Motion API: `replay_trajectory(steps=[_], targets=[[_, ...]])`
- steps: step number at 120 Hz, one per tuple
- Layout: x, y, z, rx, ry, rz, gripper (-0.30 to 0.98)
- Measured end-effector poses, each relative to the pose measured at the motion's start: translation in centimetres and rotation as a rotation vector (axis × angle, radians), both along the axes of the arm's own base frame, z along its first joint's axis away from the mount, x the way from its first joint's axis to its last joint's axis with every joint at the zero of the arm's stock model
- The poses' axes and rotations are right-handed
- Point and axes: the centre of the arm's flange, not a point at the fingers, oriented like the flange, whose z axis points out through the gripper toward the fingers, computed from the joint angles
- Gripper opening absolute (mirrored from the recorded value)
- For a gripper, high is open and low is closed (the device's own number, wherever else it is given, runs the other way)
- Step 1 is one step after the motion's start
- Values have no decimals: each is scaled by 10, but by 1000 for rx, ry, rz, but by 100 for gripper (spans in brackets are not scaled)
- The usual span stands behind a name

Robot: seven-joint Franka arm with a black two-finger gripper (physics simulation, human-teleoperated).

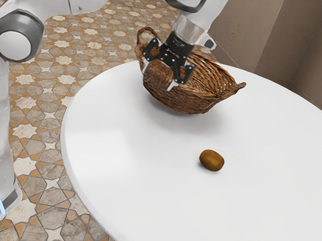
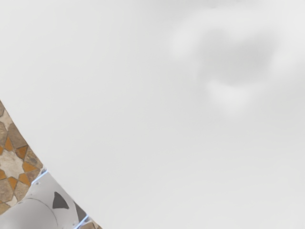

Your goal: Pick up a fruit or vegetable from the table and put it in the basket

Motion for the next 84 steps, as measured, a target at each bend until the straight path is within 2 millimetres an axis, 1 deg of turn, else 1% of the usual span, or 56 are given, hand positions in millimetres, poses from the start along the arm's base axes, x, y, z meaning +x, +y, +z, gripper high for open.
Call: replay_trajectory(steps=[7, 15, 18, 23, 26, 34, 40, 45, 56, 61, 69, 76, 84], targets=[[12, -1, -2, 28, -63, 121, 69], [20, 1, 2, 40, -121, 253, 69], [22, -2, 3, 38, -137, 292, 69], [18, -12, 13, 35, -171, 347, 69], [20, -17, 13, 36, -179, 374, 69], [39, -26, -11, 44, -160, 438, 69], [64, -31, -37, 47, -137, 474, 69], [82, -40, -58, 45, -128, 481, 69], [102, -65, -89, 47, -131, 481, 69], [109, -70, -100, 49, -135, 489, 69], [118, -73, -113, 50, -144, 509, 69], [123, -72, -116, 47, -158, 536, 69], [129, -71, -117, 34, -174, 608, 69]])
